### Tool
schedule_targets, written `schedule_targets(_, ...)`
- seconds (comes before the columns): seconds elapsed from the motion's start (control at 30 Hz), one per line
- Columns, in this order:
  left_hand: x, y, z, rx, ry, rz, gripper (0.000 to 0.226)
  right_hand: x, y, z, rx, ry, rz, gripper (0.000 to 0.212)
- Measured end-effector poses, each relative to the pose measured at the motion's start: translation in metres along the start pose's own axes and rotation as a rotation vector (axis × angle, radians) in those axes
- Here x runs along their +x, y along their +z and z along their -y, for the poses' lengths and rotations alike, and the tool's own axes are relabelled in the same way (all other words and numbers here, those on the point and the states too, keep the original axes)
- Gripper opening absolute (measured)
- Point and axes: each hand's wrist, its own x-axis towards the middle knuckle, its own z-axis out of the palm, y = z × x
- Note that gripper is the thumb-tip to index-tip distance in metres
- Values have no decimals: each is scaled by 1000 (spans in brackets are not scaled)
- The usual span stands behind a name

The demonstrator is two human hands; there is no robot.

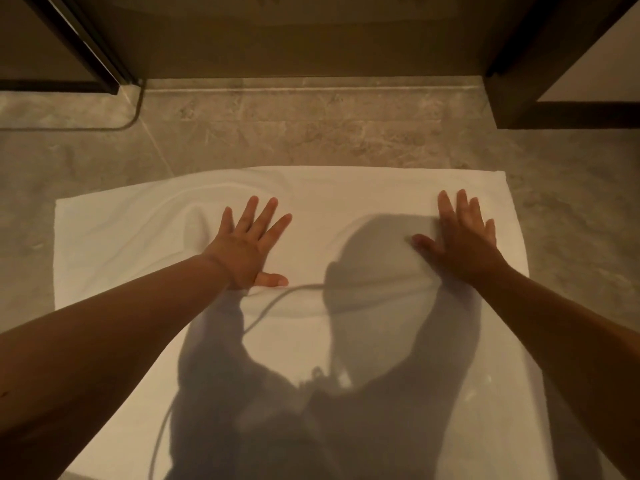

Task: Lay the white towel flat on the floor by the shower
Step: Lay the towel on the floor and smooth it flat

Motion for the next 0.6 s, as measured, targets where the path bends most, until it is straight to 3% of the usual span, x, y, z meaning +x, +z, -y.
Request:
schedule_targets(0.13,-1,-1,0,0,-6,7,106,12,-2,-12,-87,22,130,103)
schedule_targets(0.23,-2,-3,-1,-17,-12,7,106,29,-11,-13,-59,145,226,110)
schedule_targets(0.33,-4,-5,-3,-50,-42,20,107,29,-14,8,-41,214,185,101)
schedule_targets(0.47,-23,-1,3,-210,-217,-96,96,-15,6,77,47,-113,-67,82)
schedule_targets(0.53,-41,6,16,-294,-340,-158,85,-40,17,121,65,-243,-23,80)
schedule_targets(0.6,-58,15,34,-403,-473,-189,76,-51,27,156,25,-256,65,80)
